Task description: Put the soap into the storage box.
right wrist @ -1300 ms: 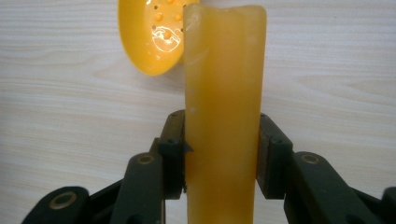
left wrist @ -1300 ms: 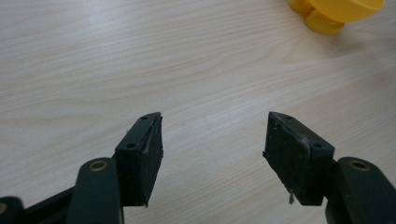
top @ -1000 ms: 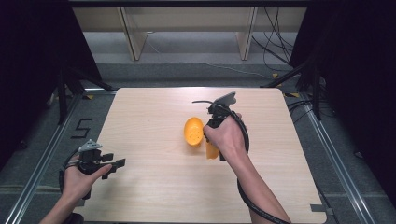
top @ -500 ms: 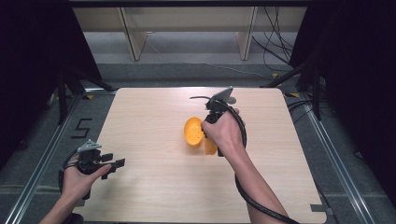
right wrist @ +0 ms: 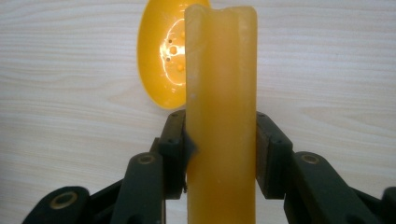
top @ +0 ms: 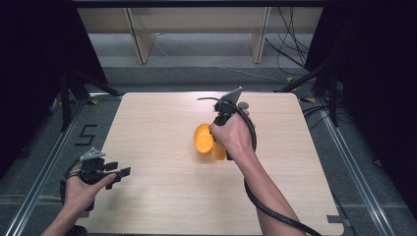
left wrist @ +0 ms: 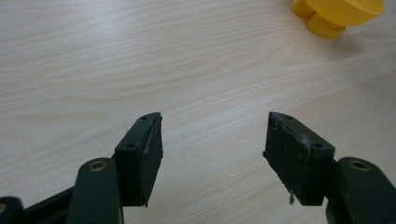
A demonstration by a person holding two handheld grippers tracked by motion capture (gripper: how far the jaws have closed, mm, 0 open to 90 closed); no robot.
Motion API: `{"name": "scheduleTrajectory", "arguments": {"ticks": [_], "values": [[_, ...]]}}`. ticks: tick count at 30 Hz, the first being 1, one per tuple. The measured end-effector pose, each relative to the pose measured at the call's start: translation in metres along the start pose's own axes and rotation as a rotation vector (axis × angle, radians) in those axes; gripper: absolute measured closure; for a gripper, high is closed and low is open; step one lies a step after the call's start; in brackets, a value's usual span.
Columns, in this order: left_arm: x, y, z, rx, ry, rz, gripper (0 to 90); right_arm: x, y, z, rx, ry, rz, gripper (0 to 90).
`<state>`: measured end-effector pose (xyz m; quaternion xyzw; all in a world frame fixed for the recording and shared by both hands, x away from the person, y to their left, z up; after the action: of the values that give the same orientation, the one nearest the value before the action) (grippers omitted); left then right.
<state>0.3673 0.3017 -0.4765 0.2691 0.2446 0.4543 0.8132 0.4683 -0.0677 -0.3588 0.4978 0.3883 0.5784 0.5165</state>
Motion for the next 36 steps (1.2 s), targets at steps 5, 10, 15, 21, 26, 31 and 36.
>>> {"name": "scheduleTrajectory", "arguments": {"ticks": [5, 10, 15, 21, 26, 31, 36], "values": [[0.0, 0.001, 0.0, -0.005, 0.006, 0.002, 36.2, 0.002, 0.0, 0.004, -0.007, 0.024, 0.009, 62.0], [0.001, 0.001, 0.0, -0.005, 0.002, 0.004, 36.2, 0.007, 0.001, 0.007, -0.002, 0.016, -0.004, 62.0], [0.001, 0.001, 0.0, -0.008, 0.008, 0.001, 36.2, 0.011, 0.001, 0.01, -0.011, 0.035, 0.003, 62.0], [0.002, 0.002, 0.0, -0.006, 0.003, 0.004, 36.2, 0.018, 0.0, 0.013, -0.013, 0.026, 0.007, 62.0], [0.002, 0.002, 0.0, -0.006, 0.004, 0.004, 36.2, 0.018, 0.0, 0.016, -0.02, 0.052, 0.002, 62.0], [0.001, 0.002, 0.0, -0.021, 0.017, 0.005, 36.2, 0.019, -0.001, 0.018, -0.022, 0.051, -0.003, 62.0], [0.002, 0.002, 0.0, -0.009, 0.005, 0.006, 36.2, 0.022, 0.0, 0.019, -0.003, -0.001, 0.004, 62.0]]}}
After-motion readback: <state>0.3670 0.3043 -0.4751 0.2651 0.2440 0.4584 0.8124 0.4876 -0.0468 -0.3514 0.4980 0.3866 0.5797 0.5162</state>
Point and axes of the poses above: each handheld gripper's, and its own axes: y roughly backward along the jaws, z roughly out of its top, x roughly to its left, the point moved 2 cm from there along -y, roughly forward along the jaws, and after that the axes turned 4 degrees about -y, right-handed, at the moved point
